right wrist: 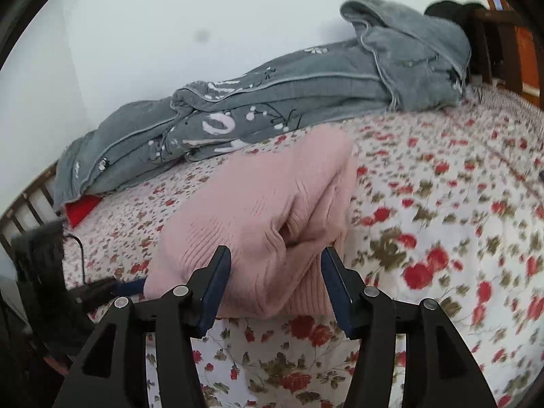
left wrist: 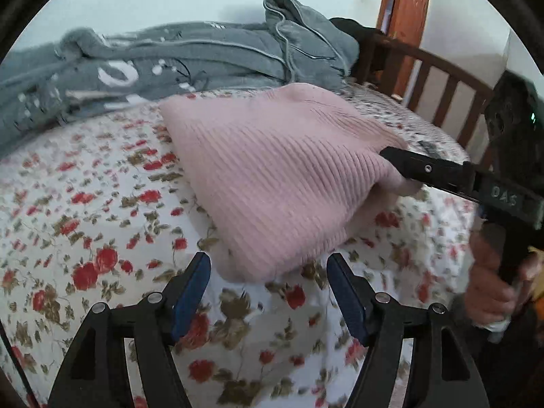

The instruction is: Fold small clothes

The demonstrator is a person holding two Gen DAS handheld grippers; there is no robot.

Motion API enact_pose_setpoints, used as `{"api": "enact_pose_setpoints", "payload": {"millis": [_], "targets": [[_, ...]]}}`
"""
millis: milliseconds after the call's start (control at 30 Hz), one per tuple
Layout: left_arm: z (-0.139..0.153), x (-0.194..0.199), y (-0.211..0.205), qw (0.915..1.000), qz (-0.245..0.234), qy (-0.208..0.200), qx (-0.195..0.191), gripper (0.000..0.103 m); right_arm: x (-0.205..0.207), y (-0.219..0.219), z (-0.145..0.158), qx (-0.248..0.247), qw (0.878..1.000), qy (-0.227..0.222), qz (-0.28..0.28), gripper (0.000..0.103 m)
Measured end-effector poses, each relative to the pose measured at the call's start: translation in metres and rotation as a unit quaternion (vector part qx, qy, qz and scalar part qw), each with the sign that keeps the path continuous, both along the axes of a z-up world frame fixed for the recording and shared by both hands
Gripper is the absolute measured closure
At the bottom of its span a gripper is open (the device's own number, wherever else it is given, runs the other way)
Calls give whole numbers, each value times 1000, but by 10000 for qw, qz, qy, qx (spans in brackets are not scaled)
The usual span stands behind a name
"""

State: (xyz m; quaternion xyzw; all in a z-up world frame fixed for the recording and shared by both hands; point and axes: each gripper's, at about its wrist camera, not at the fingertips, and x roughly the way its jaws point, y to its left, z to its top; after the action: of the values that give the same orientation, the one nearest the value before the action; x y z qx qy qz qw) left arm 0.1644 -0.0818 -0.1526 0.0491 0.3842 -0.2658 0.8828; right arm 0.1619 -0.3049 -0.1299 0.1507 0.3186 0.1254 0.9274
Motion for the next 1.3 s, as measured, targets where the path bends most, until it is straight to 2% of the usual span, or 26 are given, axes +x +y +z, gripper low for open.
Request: {"api": "enact_pose_setpoints", "payload": {"millis": [100, 133, 167, 200, 267, 333, 367, 433, 500, 533, 600, 667, 700, 733, 767, 833, 867, 967, 1000, 1033, 1067, 1100, 1133, 1167, 1233, 1300], "targets": [[2, 3, -17, 9984, 269, -354, 335, 34, 10, -8, -11, 248, 9996, 163, -17, 53], [4, 4, -20, 9976, 361, -443, 396, 43, 12, -11, -12, 365, 9992, 174, -34, 64], [8, 3, -19, 9968, 453, -559, 346, 67, 13, -12, -13, 492, 9986, 194, 4, 79], [11, 2, -16, 9961, 543, -617, 333, 74, 14, -14, -13, 531, 9984, 186, 14, 87], [17, 1, -3, 9965, 586, -593, 66, 83, 10, -21, -7, 542, 9984, -66, -124, 98], [16, 2, 11, 9974, 549, -375, -270, 83, -4, -40, 3, 921, 9942, -492, -258, 99], [12, 3, 12, 9979, 513, -263, -291, 83, -6, -46, 3, 981, 9933, -542, -280, 99], [4, 1, 6, 9983, 505, -274, -84, 82, 3, -47, -11, 919, 9951, -180, -308, 99], [1, -4, 3, 9986, 433, -305, 76, 78, 11, -39, -24, 629, 9973, 137, -354, 99], [2, -6, 5, 9988, 389, -290, 77, 76, 8, -36, -23, 520, 9979, 85, -363, 99], [5, -9, 13, 9994, 267, -202, -90, 72, 1, -36, -14, 457, 9983, -97, -338, 96], [13, -12, 25, 9990, 225, -191, -321, 56, -3, -40, -5, 478, 9981, -187, -348, 91], [17, -12, 30, 9986, 212, -207, -445, 51, -6, -43, 1, 490, 9976, -286, -408, 91], [22, -12, 38, 9973, 205, -228, -665, 44, -5, -44, 6, 506, 9971, -371, -434, 84], [25, -11, 43, 9961, 204, -223, -825, 43, -4, -44, 11, 546, 9966, -455, -429, 71], [29, -8, 54, 9932, 236, -154, -1131, 42, 5, -43, 21, 599, 9960, -563, -357, 64], [29, -5, 60, 9917, 294, -109, -1244, 42, 11, -41, 23, 580, 9963, -552, -328, 64], [24, 6, 67, 9911, 491, -20, -1237, 42, 42, -30, 19, 486, 9983, -185, -270, 63], [23, 10, 68, 9910, 554, 13, -1216, 42, 54, -24, 12, 398, 9988, 48, -284, 67], [22, 13, 70, 9909, 608, 34, -1200, 42, 62, -19, 5, 247, 9990, 207, -321, 91], [21, 15, 71, 9907, 656, 43, -1196, 42, 63, -13, 2, 49, 9993, 182, -323, 90], [21, 16, 72, 9902, 681, 49, -1217, 42, 58, -11, 4, -135, 9993, -59, -348, 91], [20, 18, 74, 9898, 682, 59, -1247, 42, 48, -13, 9, -193, 9982, -409, -400, 91], [21, 17, 74, 9893, 666, 71, -1293, 42, 36, -20, 14, -35, 9956, -793, -495, 91], [20, 18, 73, 9887, 618, 96, -1365, 42, 41, -29, 5, 97, 9959, -587, -686, 91], [19, 19, 68, 9894, 595, 139, -1317, 42, 61, -29, -20, -251, 9968, 7, -753, 90]]}}
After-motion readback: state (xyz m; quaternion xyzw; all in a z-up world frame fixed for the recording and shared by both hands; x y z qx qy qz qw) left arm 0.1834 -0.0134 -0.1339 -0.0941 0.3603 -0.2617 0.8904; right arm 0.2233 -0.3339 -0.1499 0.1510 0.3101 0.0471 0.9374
